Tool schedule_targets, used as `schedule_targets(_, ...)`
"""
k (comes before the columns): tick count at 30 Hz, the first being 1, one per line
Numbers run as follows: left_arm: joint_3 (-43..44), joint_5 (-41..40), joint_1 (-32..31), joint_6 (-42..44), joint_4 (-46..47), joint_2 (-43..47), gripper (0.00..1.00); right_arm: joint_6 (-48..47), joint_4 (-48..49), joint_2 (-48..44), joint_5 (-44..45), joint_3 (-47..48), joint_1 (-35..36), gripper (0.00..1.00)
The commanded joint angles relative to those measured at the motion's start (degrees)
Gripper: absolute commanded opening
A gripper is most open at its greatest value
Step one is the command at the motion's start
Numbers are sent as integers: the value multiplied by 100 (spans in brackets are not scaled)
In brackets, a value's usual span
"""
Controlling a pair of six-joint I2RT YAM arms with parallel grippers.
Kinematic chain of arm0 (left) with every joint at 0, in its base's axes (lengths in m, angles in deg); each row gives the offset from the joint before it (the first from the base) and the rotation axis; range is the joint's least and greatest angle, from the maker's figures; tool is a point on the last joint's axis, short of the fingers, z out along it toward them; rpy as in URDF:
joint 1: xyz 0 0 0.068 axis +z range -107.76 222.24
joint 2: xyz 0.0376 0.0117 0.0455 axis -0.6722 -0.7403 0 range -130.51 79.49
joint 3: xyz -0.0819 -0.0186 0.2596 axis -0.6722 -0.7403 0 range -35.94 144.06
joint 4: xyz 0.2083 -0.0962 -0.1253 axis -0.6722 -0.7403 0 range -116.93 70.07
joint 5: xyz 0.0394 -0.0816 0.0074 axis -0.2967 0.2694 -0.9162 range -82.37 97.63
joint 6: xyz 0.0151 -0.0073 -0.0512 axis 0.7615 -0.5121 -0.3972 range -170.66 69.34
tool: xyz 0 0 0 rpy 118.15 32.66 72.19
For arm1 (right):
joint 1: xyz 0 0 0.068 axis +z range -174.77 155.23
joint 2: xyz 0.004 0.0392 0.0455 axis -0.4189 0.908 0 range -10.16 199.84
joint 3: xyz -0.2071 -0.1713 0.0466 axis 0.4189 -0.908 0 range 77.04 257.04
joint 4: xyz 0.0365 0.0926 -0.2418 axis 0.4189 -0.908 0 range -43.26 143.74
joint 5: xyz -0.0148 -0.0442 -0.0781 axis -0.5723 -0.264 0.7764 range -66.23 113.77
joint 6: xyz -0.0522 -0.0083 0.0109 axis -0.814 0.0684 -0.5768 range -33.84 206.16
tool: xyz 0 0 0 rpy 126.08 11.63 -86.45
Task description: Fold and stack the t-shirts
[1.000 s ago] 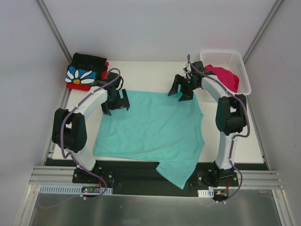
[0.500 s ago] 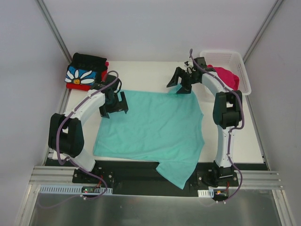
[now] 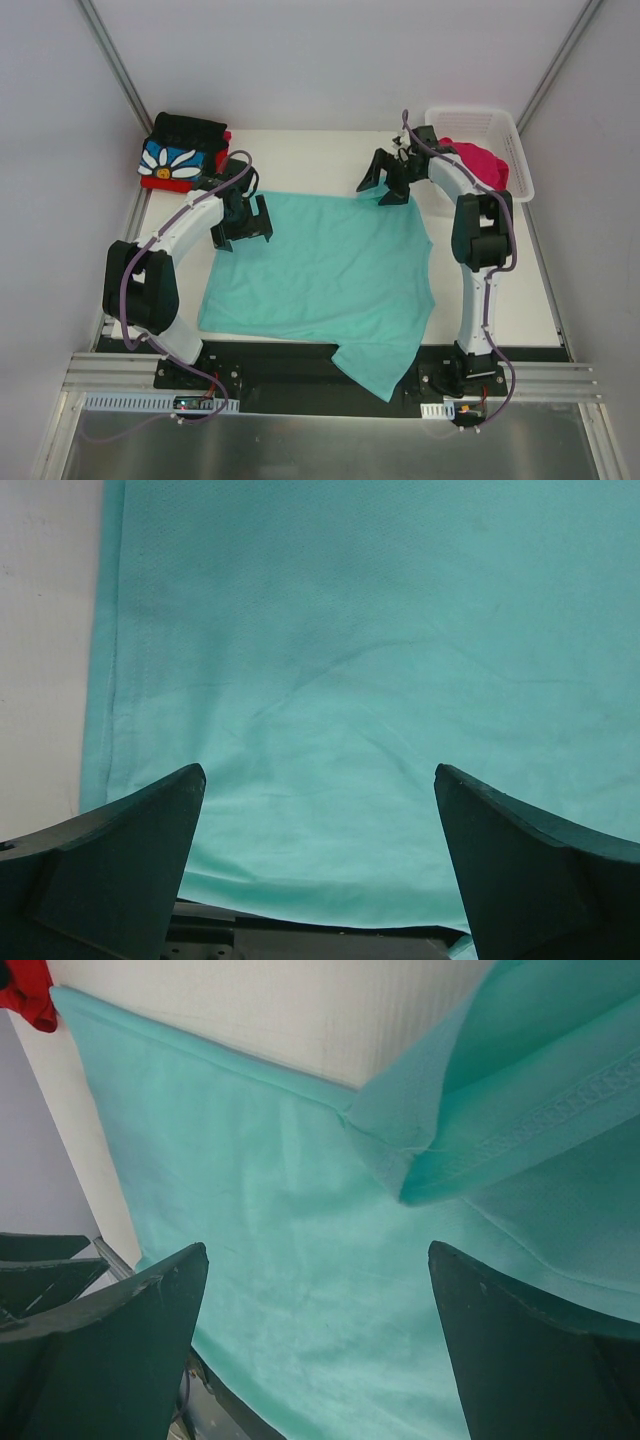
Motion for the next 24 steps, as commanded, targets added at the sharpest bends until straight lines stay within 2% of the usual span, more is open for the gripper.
schedule_targets(1,96,-182,36,108,-164,192,99,-106,-167,235,156,314,-65,96)
schedule_targets(8,131,-200,45,108,-217,192,99,-133,-194,578,86,779,-136,96)
schedule_targets(12,122,-182,45,108,-217,218,99,-63,1093,710,-353,1262,-136,96)
schedule_targets(13,96,-200,45,108,-226,253,99,51,1377,728,-772,1481,-127,96)
schedule_targets(17,-71,-288,45,90,-261,499,99,648,2266,658,-1171,1852,-110,96)
schedule_targets(18,-106,-288,45,99,-270,526,99,737,2841,475,-1311,1748,-118,96)
schedule_targets(20,-168,-288,45,82,-270,578,99,737,3329,228,-1470,1397,-110,96)
schedule_targets(22,-194,-253,45,3,-261,570,99,737,3331,-185,-1470,1098,-110,96)
schedule_targets(24,-186,-130,36,-15,-226,500,99,737,3304,-623,-1470,398,-110,96)
